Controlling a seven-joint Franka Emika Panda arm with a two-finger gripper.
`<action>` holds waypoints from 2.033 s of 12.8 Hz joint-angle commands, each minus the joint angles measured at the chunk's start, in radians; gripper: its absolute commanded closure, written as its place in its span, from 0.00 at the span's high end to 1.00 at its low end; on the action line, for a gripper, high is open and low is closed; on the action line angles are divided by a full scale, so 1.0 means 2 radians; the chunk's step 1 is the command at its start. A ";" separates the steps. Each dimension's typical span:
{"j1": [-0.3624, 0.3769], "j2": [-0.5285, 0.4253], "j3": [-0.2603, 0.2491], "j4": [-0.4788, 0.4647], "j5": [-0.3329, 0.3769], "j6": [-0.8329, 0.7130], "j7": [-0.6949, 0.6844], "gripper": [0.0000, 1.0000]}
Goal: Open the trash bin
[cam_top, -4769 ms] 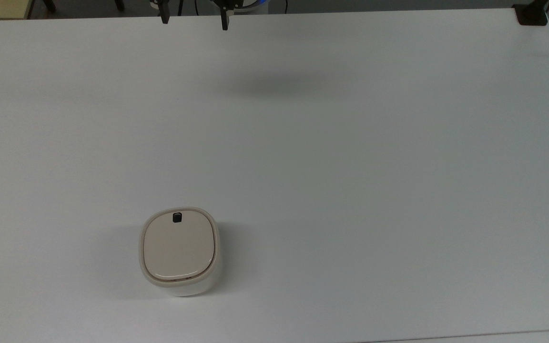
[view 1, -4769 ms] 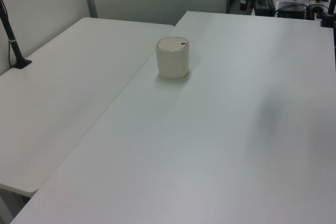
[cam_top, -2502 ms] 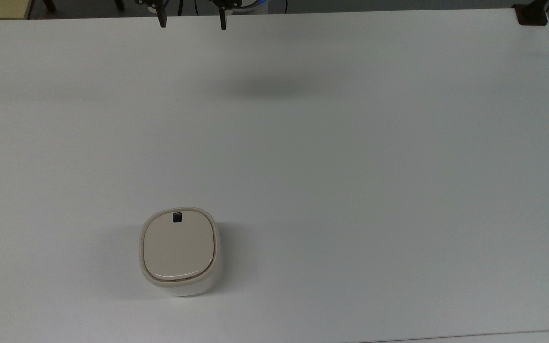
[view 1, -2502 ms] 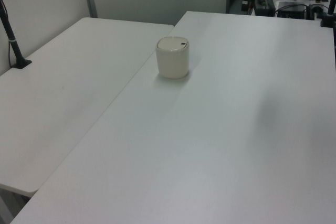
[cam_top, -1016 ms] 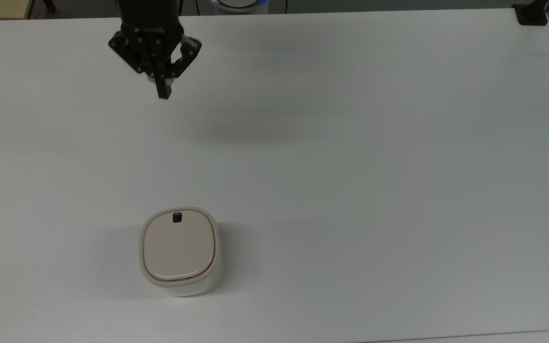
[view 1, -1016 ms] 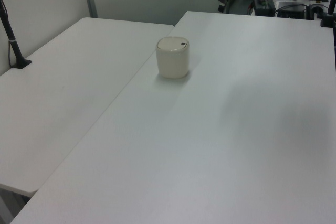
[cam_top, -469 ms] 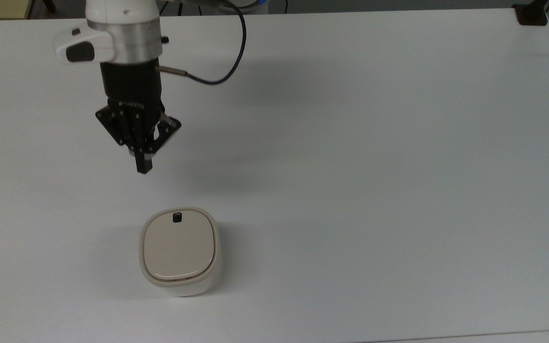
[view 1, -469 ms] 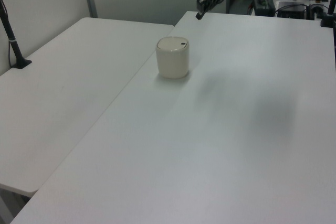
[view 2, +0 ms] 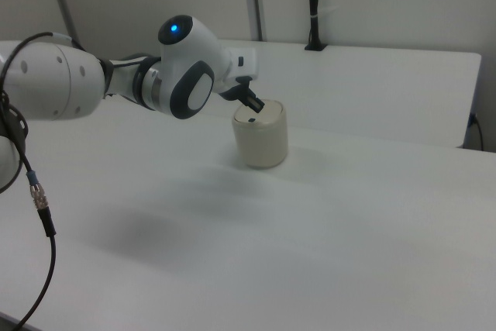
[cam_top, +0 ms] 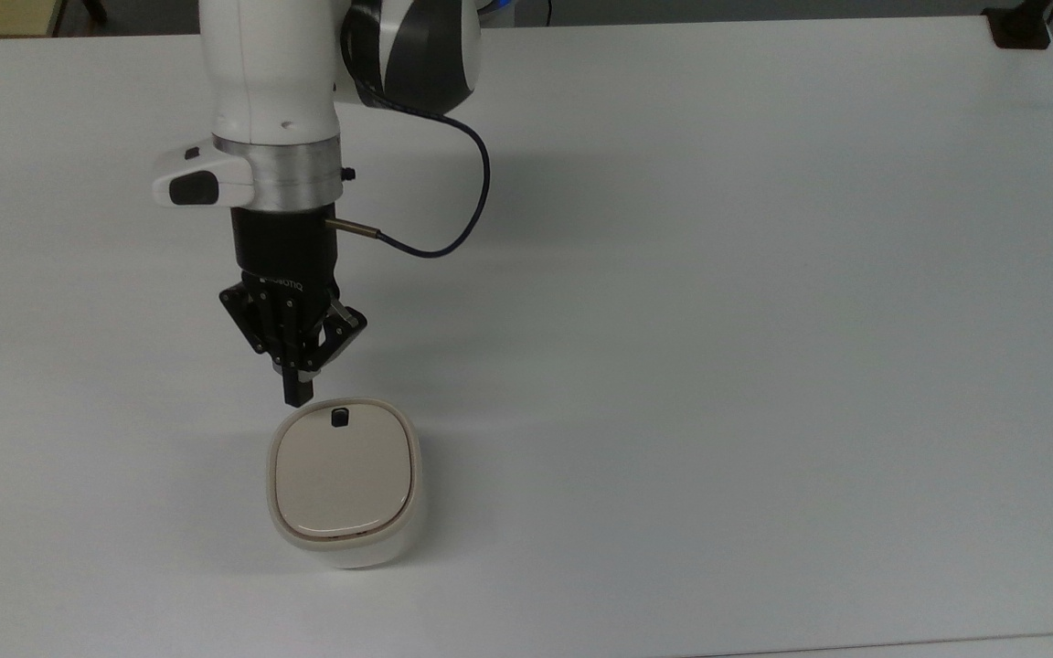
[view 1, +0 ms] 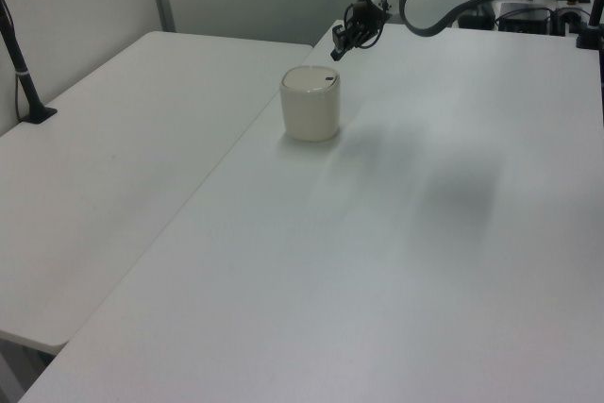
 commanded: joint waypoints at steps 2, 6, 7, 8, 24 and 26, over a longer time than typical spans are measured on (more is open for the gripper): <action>0.010 0.019 -0.002 0.003 0.008 0.040 0.056 0.00; 0.013 0.023 0.001 0.003 0.006 0.042 0.058 0.00; 0.018 0.024 0.002 0.003 0.006 0.042 0.058 0.00; 0.021 0.026 0.002 0.003 0.005 0.042 0.058 0.00; 0.013 -0.113 0.002 0.001 0.003 -0.173 0.057 0.00; 0.013 -0.150 0.002 0.000 0.001 -0.252 0.054 0.00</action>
